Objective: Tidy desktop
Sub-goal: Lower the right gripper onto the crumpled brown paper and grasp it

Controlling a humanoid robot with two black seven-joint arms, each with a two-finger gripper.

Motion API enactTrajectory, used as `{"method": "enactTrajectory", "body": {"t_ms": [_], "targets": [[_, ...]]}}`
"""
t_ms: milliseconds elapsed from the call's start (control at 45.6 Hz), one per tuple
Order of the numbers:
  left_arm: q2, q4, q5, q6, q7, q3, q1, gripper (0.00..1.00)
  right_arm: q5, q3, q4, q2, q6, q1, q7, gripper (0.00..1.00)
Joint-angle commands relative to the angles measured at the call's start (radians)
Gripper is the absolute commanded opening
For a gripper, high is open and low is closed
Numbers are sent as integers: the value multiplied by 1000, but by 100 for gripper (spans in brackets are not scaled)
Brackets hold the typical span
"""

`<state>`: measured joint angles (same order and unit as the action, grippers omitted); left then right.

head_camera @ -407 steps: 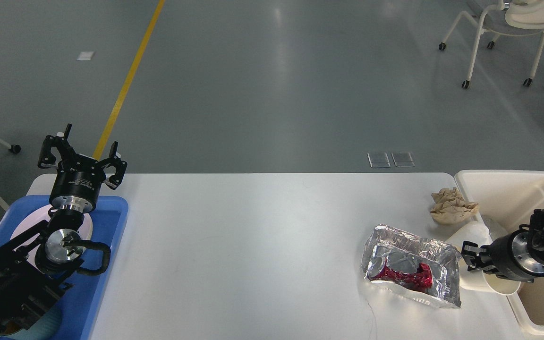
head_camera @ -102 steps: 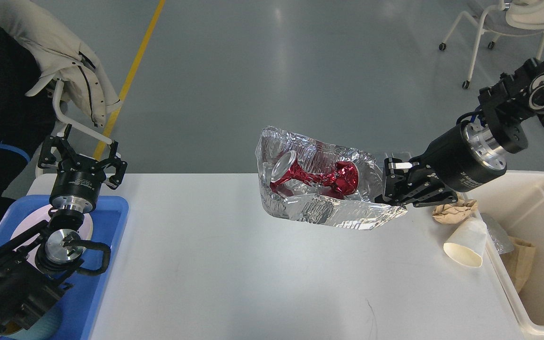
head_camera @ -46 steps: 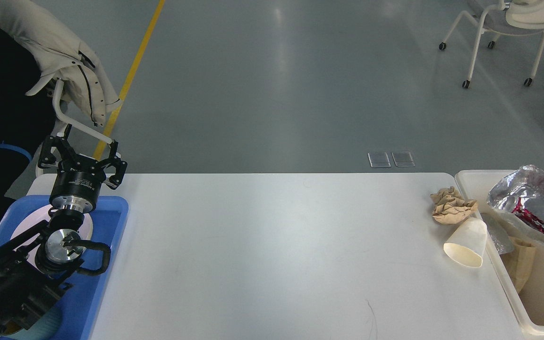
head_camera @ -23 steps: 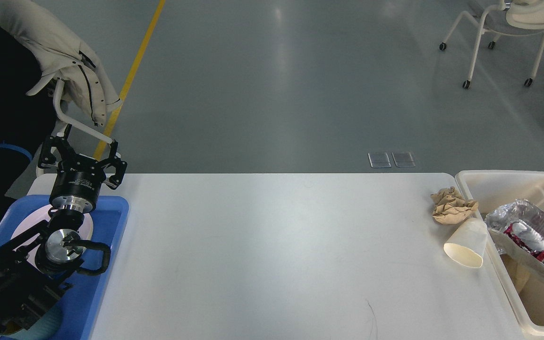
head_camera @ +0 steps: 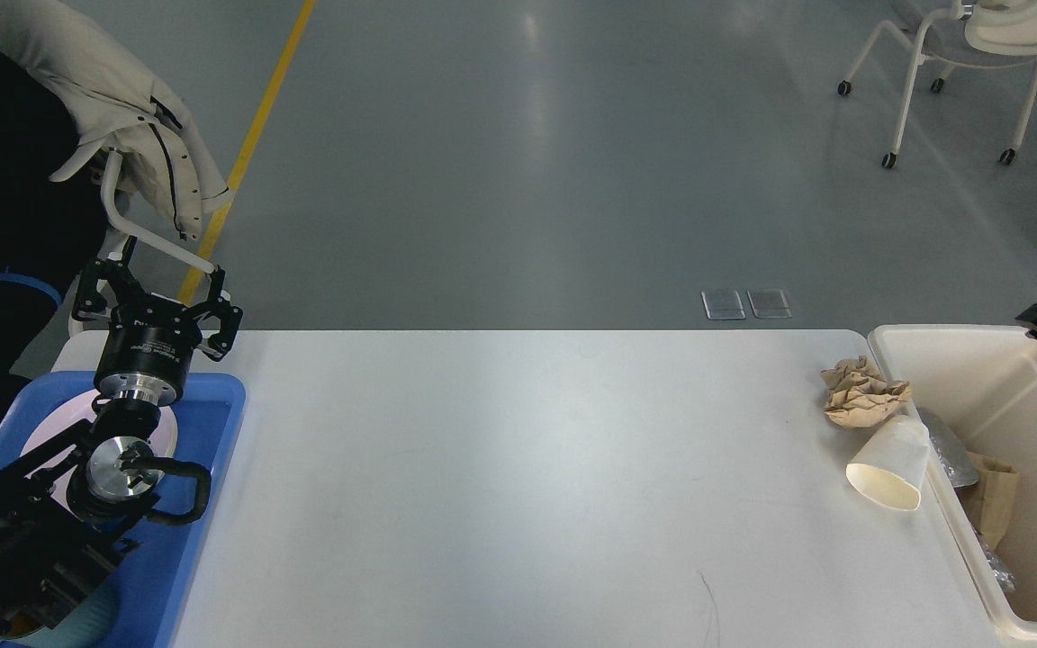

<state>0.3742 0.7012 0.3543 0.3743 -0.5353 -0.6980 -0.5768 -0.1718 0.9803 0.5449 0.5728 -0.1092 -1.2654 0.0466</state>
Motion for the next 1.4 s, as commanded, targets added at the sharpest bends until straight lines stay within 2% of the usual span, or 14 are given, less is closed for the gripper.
{"method": "enactTrajectory", "body": {"t_ms": [0, 88, 241, 263, 351, 460, 592, 701, 811, 1008, 1161, 1249, 1380], "targets": [[0, 0, 0, 0, 0, 0, 0, 97, 119, 12, 192, 7, -162, -201, -62, 100], [-1, 0, 0, 0, 0, 0, 0, 97, 167, 17, 363, 15, -222, -337, -63, 100], [0, 0, 0, 0, 0, 0, 0, 97, 196, 18, 694, 16, -254, -567, -63, 100], [0, 0, 0, 0, 0, 0, 0, 97, 219, 17, 808, 13, -276, -645, -63, 100], [0, 0, 0, 0, 0, 0, 0, 97, 247, 20, 979, 1, -320, -765, -60, 100], [0, 0, 0, 0, 0, 0, 0, 97, 250, 15, 1130, -14, -450, -877, -54, 100], [0, 0, 0, 0, 0, 0, 0, 97, 248, 12, 1199, -44, -478, -916, -53, 100], [0, 0, 0, 0, 0, 0, 0, 97, 248, 12, 1172, -47, -432, -893, -53, 100], [0, 0, 0, 0, 0, 0, 0, 97, 252, 31, 1052, -53, -337, -761, -42, 100], [0, 0, 0, 0, 0, 0, 0, 97, 252, 69, 563, -106, -152, -366, -37, 100], [0, 0, 0, 0, 0, 0, 0, 97, 241, 38, 242, -116, -80, -115, -42, 100], [0, 0, 0, 0, 0, 0, 0, 97, 241, -11, 179, -131, -53, -33, -42, 100], [0, 0, 0, 0, 0, 0, 0, 97, 239, -78, 171, -134, 34, 44, -40, 100]]}}
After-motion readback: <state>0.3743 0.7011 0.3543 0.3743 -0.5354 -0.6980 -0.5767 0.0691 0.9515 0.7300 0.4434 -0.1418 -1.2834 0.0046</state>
